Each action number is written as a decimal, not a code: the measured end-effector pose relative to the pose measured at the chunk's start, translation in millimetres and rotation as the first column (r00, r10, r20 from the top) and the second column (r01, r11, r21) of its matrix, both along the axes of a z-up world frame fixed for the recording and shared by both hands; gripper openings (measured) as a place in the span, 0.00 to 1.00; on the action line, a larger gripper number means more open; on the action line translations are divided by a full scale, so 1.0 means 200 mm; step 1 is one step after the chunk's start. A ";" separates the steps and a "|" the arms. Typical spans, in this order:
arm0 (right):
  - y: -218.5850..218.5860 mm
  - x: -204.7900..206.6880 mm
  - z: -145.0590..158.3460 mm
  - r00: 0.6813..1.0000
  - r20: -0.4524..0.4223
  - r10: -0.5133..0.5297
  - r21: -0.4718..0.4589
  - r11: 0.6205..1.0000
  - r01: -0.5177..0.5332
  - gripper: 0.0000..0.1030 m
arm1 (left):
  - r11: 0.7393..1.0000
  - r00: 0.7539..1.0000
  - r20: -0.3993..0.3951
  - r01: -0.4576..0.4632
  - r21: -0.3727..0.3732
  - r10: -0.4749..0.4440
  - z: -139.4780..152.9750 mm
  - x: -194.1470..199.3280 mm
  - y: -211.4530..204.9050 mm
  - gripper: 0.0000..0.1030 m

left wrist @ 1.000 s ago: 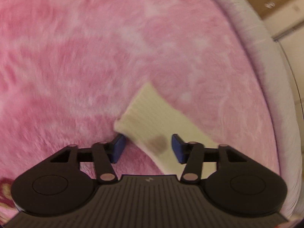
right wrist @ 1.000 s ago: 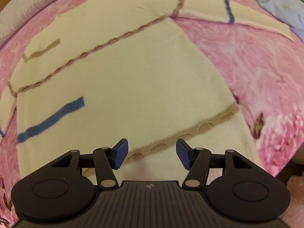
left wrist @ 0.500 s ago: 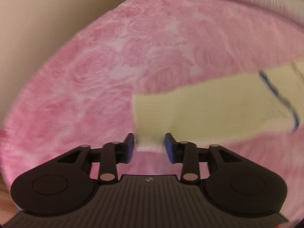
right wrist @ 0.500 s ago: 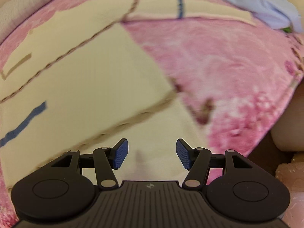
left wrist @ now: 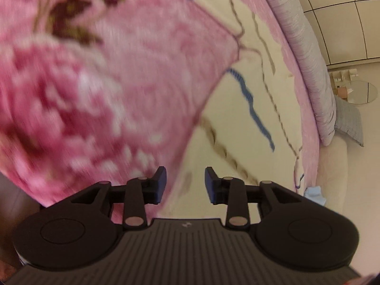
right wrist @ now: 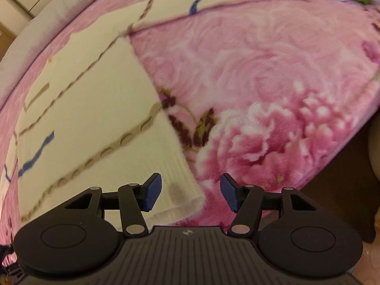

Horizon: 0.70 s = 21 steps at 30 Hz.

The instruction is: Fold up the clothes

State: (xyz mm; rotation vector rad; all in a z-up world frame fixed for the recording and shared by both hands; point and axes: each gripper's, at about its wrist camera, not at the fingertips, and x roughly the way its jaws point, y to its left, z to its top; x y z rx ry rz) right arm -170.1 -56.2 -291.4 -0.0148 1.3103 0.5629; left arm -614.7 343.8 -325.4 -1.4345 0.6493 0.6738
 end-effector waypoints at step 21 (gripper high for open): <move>-0.03 -0.05 0.07 0.977 0.165 0.132 -0.041 0.991 -0.127 0.26 | 0.850 0.898 -0.408 0.341 0.401 -0.167 0.32 0.26 -0.40 0.08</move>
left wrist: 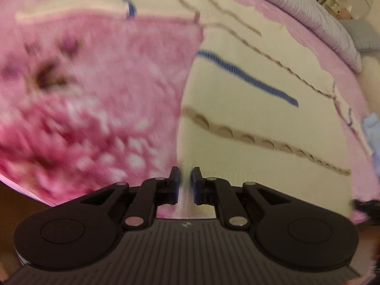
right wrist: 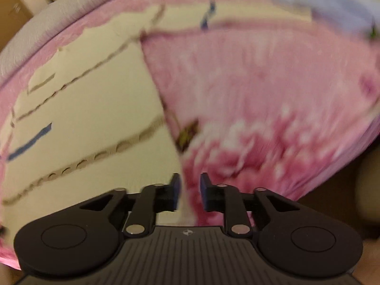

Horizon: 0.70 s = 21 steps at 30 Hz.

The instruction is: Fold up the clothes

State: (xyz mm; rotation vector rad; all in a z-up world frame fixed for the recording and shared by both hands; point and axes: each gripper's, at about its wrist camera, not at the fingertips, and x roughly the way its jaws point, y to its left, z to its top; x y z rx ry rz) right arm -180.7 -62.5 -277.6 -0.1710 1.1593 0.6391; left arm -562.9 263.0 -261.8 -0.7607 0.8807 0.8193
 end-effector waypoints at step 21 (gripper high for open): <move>0.09 -0.28 0.49 0.986 -0.125 0.111 -0.083 0.989 -0.122 0.71 | 0.970 0.968 -0.148 0.175 -0.169 -0.201 0.49 0.33 -0.21 0.38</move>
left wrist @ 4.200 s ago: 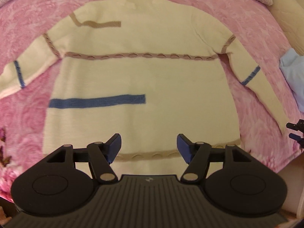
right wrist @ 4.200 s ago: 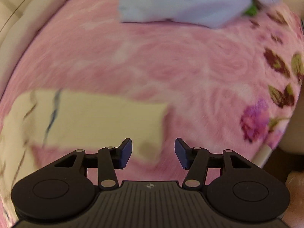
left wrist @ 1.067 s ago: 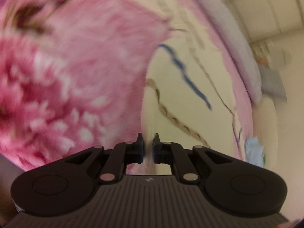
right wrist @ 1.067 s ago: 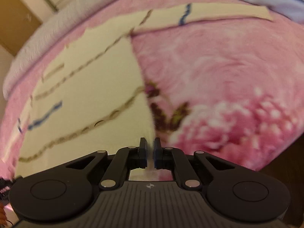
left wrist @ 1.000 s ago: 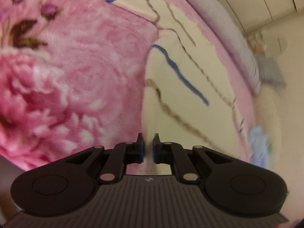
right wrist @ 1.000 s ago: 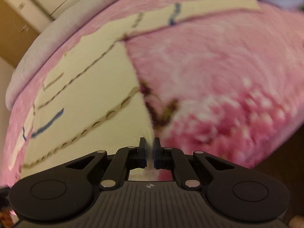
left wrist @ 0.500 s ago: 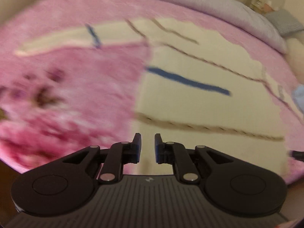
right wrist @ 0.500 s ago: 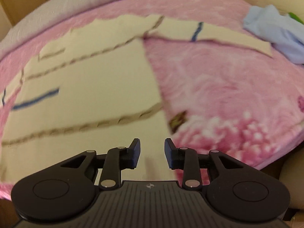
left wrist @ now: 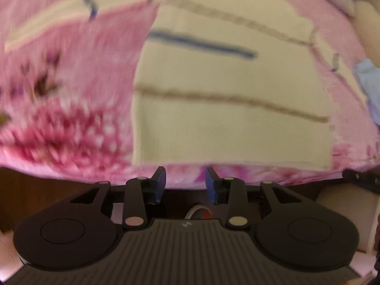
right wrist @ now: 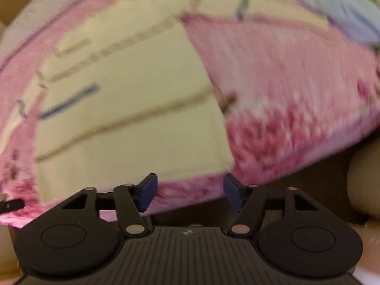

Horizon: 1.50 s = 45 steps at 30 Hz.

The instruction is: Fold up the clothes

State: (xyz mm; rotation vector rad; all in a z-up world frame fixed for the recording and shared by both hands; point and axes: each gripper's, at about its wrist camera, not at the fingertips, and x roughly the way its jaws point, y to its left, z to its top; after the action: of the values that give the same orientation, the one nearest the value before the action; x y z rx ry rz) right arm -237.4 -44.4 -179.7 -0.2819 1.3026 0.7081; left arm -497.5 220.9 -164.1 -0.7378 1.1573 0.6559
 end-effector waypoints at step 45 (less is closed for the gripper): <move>0.01 -0.24 0.53 0.994 0.102 0.046 -0.080 0.996 -0.038 0.86 | 0.966 0.994 -0.079 0.097 0.239 -0.080 0.53 0.06 -0.35 0.69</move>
State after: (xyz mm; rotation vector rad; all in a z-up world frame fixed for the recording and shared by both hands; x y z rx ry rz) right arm -284.5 -43.3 -73.8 -0.4051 1.2293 0.6705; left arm -484.9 150.1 -58.5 -0.4567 1.1418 0.7365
